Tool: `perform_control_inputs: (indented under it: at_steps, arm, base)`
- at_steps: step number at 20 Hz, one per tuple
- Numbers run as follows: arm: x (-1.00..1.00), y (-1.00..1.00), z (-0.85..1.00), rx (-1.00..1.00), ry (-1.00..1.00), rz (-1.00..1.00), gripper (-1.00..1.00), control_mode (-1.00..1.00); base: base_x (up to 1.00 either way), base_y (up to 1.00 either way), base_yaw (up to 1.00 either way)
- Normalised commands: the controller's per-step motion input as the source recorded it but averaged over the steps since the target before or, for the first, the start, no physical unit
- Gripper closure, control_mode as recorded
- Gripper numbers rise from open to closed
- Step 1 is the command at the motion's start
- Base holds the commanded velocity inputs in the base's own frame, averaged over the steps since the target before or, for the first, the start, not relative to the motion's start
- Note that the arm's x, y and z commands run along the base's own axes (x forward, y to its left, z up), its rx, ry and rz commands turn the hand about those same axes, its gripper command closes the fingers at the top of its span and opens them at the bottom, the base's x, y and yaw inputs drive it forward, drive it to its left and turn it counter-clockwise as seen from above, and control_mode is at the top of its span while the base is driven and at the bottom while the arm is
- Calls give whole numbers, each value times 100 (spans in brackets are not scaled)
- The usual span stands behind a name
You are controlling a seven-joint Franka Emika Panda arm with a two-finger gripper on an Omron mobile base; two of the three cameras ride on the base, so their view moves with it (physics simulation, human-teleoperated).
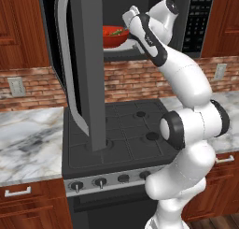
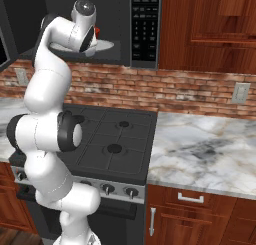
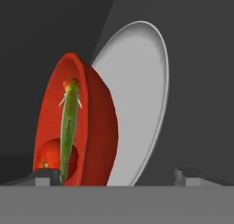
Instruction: The microwave is finished heating the fish and tomato. Take the bowl containing the food and place it on the dining counter.
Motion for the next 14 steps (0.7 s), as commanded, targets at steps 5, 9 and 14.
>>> perform_control_inputs:
  at_steps: [5, 9, 14]
  arm:
    - [33, 10, -1, 0, 0, 0, -100, -100]
    - [36, 17, -6, 0, 2, 0, -100, -100]
    - [31, 23, -14, 0, 5, 0, -100, -100]
  base:
    - [0, 0, 0]
    - [0, 0, 0]
    - [0, 0, 0]
